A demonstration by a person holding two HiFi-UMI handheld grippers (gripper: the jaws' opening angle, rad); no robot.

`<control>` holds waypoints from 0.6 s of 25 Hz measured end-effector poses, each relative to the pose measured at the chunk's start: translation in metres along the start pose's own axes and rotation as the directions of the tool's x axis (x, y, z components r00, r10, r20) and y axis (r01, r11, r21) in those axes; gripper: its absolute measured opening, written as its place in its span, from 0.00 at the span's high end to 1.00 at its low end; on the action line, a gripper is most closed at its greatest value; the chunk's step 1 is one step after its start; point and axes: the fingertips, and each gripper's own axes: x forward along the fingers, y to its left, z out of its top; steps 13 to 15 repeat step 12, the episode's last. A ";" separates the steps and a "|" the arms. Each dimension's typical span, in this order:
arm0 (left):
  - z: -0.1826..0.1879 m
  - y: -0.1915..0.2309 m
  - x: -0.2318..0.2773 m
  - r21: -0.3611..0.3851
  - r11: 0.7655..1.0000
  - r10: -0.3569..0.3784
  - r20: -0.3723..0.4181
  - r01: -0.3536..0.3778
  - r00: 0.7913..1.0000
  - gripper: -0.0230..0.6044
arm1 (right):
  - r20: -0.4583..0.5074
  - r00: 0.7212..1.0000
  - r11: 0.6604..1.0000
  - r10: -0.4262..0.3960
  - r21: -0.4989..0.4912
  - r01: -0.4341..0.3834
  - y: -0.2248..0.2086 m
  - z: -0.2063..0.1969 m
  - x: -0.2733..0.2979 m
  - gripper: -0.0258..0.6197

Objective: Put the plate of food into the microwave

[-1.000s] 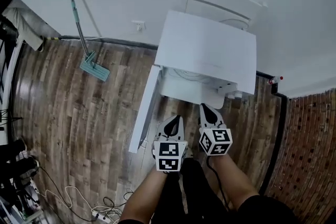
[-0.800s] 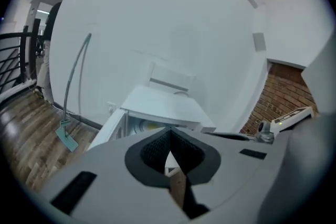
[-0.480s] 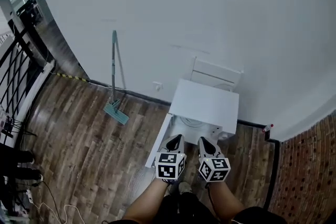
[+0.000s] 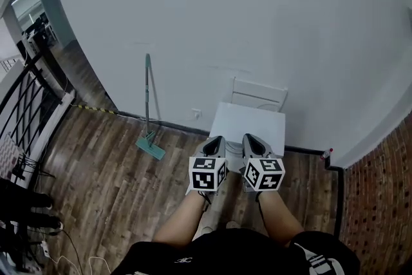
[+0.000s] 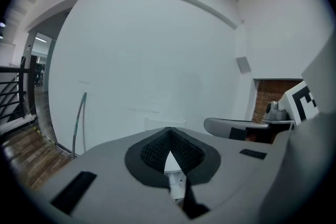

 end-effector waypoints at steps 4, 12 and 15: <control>0.014 -0.008 0.001 0.015 1.000 -0.022 0.015 0.022 1.000 0.97 | 0.015 1.000 1.000 0.001 -0.011 -0.001 0.001 0.012 -0.004 0.94; 0.031 -0.008 0.012 0.016 0.999 -0.052 0.019 0.051 0.998 0.97 | 0.013 1.000 1.000 0.003 -0.031 -0.003 0.001 0.022 0.010 0.94; 0.031 -0.008 0.012 0.016 0.999 -0.052 0.019 0.051 0.998 0.97 | 0.013 1.000 1.000 0.003 -0.031 -0.003 0.001 0.022 0.010 0.94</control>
